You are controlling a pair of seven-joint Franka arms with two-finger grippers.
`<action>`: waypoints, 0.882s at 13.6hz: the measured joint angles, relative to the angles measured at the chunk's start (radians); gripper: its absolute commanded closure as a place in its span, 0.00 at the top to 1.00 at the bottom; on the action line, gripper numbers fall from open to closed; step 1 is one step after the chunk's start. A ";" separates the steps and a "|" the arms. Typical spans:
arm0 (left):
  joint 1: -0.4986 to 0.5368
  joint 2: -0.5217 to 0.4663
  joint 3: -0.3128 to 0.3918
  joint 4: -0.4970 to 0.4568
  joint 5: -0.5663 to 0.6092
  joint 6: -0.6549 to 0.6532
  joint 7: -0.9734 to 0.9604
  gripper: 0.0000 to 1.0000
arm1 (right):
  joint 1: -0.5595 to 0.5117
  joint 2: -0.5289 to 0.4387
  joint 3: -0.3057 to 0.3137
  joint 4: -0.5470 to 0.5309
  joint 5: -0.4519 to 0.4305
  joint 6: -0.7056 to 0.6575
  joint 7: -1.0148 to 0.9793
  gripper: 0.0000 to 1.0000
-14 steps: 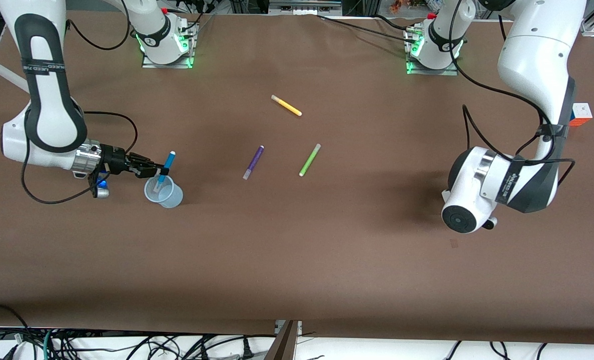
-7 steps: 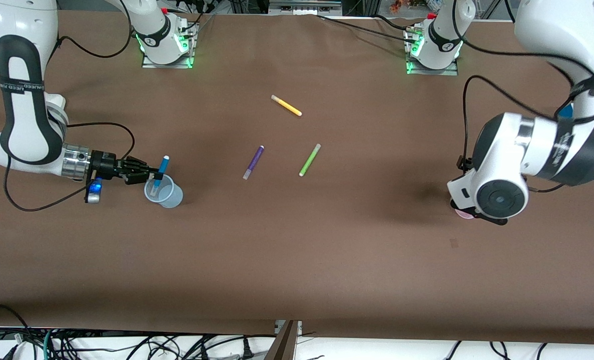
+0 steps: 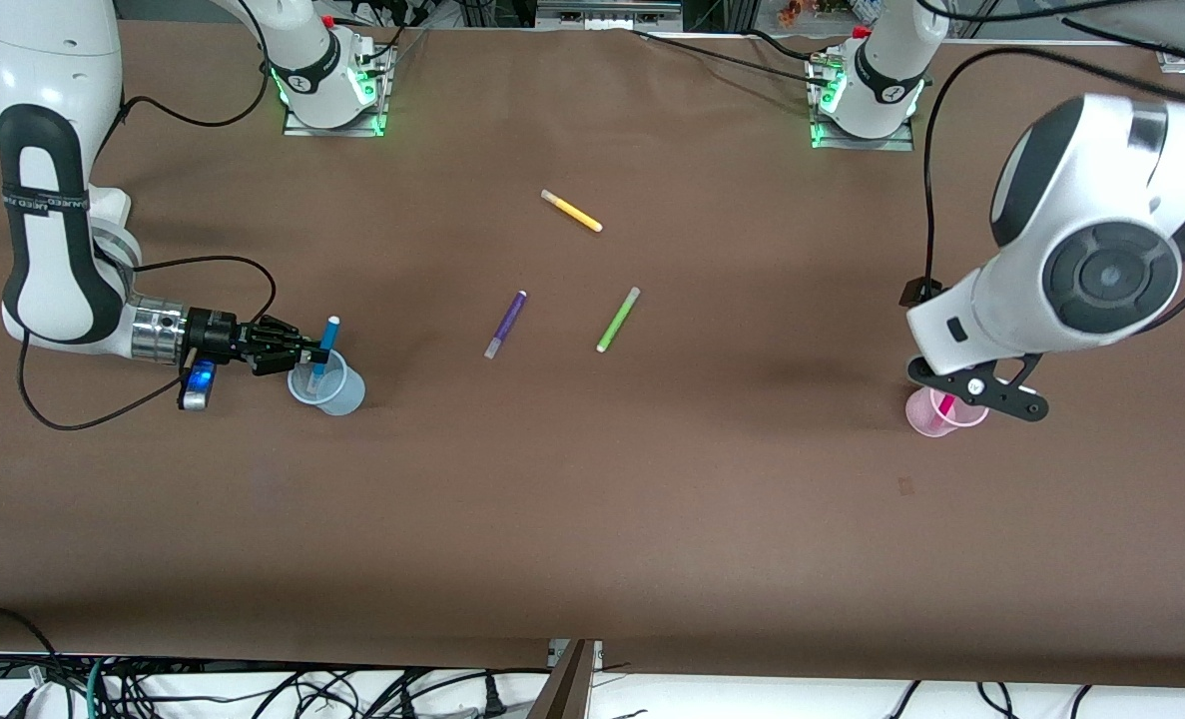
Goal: Place pink and blue markers in matching cups
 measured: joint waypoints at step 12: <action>0.034 -0.315 0.214 -0.269 -0.293 0.284 -0.035 1.00 | -0.022 -0.028 -0.041 0.123 -0.139 -0.109 0.007 1.00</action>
